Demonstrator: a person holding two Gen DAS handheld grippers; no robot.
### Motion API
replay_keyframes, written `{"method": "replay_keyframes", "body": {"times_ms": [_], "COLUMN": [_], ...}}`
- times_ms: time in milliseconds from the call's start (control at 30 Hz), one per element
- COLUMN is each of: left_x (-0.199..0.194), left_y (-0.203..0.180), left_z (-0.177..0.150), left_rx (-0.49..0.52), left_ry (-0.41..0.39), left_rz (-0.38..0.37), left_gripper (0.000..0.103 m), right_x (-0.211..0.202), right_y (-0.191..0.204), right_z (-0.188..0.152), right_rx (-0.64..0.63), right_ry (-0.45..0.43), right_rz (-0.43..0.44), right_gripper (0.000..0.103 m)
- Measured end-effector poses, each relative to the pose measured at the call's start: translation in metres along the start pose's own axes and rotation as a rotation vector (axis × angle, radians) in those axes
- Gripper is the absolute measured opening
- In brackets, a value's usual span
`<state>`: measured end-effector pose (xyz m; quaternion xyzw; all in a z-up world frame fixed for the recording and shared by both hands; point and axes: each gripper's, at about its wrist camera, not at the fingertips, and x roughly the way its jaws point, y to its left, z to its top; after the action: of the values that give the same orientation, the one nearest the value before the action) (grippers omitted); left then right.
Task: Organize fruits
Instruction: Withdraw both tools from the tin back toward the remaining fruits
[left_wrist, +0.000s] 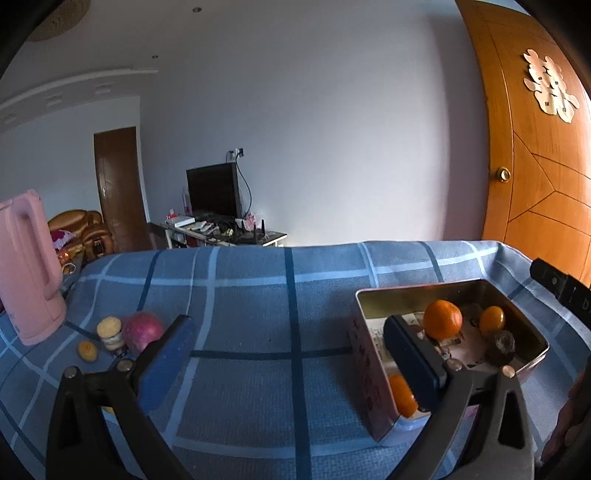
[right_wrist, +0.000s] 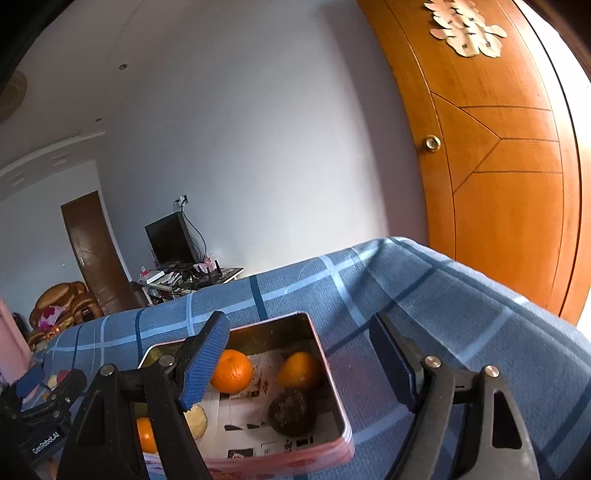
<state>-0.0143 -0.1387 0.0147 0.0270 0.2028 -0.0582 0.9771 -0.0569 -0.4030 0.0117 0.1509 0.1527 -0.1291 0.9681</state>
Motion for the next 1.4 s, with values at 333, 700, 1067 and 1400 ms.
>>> {"method": "replay_keyframes", "body": {"times_ms": [333,700,1067,1400], "left_x": [-0.01,-0.012,-0.006,0.01], "left_y": [0.018,0.064,0.13,0.221], "left_z": [-0.007,-0.013,-0.02,-0.029], "left_rx": [0.007,-0.015,-0.049,-0.098], "left_ry": [0.032,0.076,0.143,0.251], "left_rz": [-0.027,-0.001,0.065,0.138], "left_gripper": [0.103,0.103,0.103,0.103], "right_x": [-0.012,-0.018,-0.013,0.005], "right_y": [0.024,0.072,0.146,0.229], "right_z": [-0.02,-0.036,-0.056,-0.084], "right_rx": [0.059,0.028,-0.042,-0.125], "right_ry": [0.09,0.122,0.185,0.307], "right_rz": [0.049,0.106,0.2,0.313], "right_gripper": [0.079,0.079,0.079,0.079]}}
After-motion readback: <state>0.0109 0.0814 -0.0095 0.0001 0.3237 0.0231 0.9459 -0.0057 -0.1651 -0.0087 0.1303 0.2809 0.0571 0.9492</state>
